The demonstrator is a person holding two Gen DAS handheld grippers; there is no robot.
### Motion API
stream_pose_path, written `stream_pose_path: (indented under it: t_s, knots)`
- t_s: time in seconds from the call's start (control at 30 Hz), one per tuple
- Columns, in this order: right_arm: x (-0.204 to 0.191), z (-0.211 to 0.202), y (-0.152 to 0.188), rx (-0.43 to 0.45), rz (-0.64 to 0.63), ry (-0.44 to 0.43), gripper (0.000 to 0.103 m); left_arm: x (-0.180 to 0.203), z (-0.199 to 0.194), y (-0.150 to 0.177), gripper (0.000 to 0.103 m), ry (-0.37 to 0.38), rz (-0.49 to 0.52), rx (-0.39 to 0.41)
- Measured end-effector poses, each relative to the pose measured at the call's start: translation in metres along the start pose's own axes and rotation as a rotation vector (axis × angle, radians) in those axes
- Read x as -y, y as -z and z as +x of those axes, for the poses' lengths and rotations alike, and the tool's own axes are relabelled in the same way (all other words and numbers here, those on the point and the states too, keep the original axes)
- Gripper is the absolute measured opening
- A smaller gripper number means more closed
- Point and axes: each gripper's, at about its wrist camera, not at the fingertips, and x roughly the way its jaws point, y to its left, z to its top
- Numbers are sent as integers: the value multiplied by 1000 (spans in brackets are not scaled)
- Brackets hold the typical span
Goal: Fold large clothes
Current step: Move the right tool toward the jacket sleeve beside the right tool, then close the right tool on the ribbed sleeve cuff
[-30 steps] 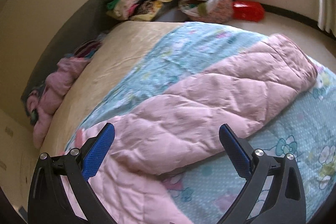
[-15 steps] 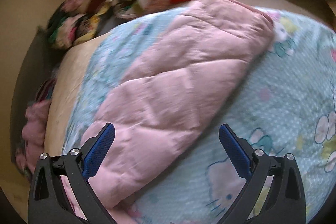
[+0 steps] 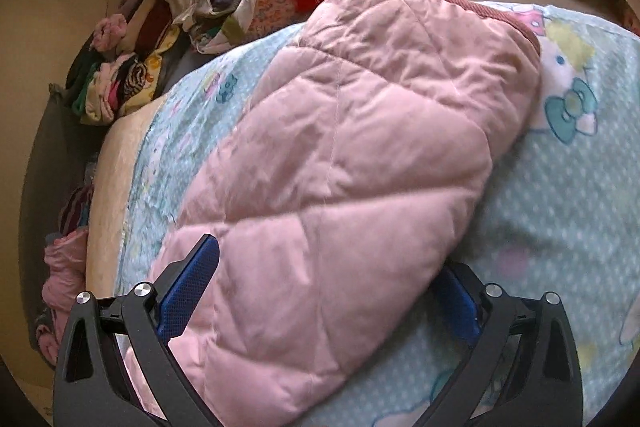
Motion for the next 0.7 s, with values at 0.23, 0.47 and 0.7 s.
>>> stream_pose_path:
  t_s: [0.23, 0.47, 0.7]
  knots:
    - [2, -6, -17, 10, -21, -109, 28, -12, -8, -7, 94, -8, -25, 15]
    - [-22, -51, -24, 64, -140, -256, 17, -23, -20, -12, 94, -10, -54, 28]
    - [-58, -96, -15, 88, -250, -385, 15, -28, -37, -18, 94, -3, -70, 46]
